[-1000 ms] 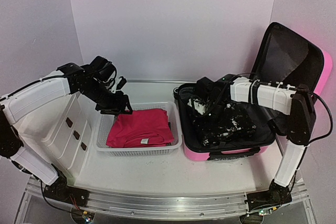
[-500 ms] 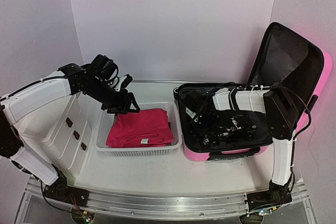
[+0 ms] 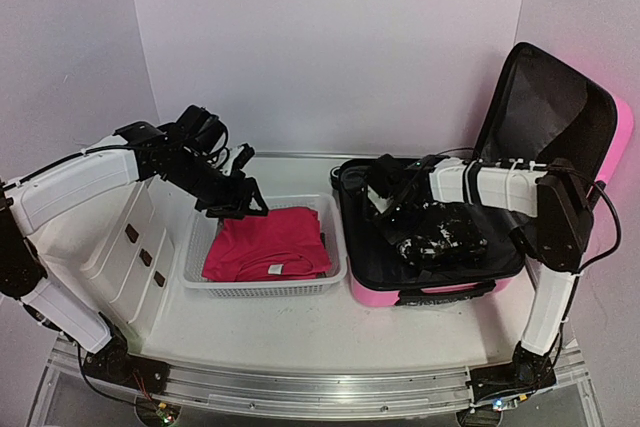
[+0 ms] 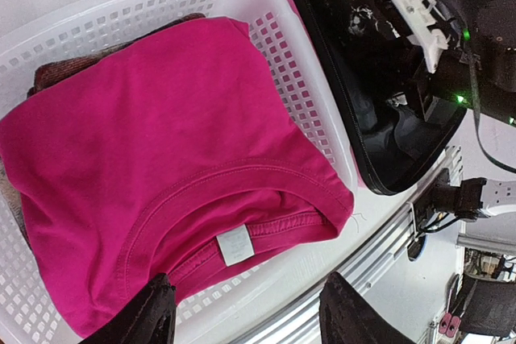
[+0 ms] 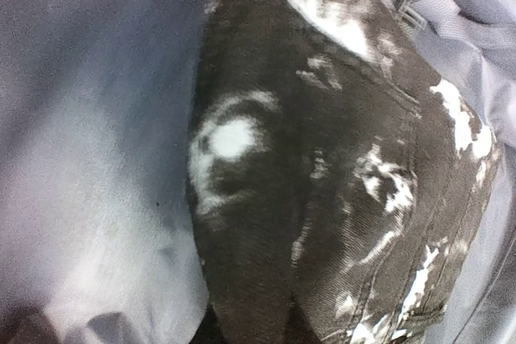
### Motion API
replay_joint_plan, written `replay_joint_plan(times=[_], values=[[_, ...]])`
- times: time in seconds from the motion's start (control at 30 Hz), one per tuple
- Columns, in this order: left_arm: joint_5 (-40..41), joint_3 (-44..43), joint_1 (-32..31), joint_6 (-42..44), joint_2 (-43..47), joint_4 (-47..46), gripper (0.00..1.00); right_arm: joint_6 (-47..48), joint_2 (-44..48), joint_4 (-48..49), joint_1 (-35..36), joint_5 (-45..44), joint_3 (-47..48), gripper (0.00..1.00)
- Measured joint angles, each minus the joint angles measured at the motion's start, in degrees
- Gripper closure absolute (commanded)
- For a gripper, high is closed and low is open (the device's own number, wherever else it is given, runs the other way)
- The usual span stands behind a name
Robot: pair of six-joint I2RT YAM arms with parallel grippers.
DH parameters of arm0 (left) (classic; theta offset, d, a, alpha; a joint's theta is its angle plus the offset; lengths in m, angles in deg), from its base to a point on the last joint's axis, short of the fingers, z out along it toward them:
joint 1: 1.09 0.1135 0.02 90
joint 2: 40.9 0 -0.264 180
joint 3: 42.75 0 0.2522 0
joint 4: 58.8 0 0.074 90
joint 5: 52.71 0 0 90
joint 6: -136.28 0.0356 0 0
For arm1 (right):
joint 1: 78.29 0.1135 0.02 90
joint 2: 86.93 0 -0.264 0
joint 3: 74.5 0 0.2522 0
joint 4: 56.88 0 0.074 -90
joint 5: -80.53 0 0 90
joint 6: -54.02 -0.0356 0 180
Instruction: Open, take out, and arrange the luggage
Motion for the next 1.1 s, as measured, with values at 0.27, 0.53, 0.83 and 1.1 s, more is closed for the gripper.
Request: replay_joint_plan(times=[0.27,0.53,0.83,1.1], values=[[-2.23,0.00,-0.35,-2.34,-0.20,-0.87,0.41,0.04,4.96,0.46,-5.42,10.38,-1.60,1.00],[-9.14,1.57,-0.46,-22.01,-2.10,-14.95,0.32,1.86,7.78,0.35,-9.05,19.43,-2.36,1.00],[-12.15,-1.55,-4.26,-54.80,-18.29,-32.70,0.18,6.58,14.69,-0.61,-9.03,25.49,-2.80,1.00],[-9.20,-19.96,-9.31,-66.25,-32.11,-37.31,0.18,9.66,16.74,-0.50,-8.31,27.34,-5.07,1.00]])
